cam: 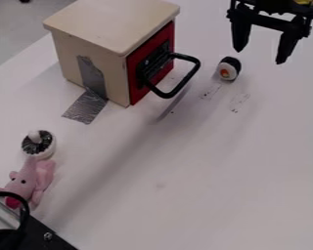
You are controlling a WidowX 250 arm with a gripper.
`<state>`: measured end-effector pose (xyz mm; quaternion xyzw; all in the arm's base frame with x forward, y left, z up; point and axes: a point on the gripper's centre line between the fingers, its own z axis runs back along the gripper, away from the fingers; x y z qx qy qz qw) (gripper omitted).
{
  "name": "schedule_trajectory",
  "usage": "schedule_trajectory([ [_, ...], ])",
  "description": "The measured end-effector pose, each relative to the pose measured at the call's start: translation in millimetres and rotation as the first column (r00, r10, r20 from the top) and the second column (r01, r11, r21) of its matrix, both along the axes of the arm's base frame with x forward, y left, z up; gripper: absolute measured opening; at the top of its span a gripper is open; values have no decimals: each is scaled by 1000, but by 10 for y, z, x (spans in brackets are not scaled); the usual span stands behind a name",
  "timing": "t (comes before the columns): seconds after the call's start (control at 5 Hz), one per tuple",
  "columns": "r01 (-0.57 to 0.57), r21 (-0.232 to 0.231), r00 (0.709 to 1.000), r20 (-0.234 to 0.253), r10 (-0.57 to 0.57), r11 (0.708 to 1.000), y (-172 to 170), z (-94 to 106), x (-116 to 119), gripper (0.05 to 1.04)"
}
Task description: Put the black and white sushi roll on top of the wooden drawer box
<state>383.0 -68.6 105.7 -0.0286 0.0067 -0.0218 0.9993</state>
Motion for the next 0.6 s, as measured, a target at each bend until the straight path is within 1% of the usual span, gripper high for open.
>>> schedule_trajectory([
  [0.2, 0, 5, 999, -35, 0, 1000, 4, -117, -25, 999],
  [0.4, -5, 18, 998, -66, 6, 1000, 104, -283, 97, 999],
  [0.6, -24, 34, 998, -57, 26, 999, 321, -312, 285, 999],
])
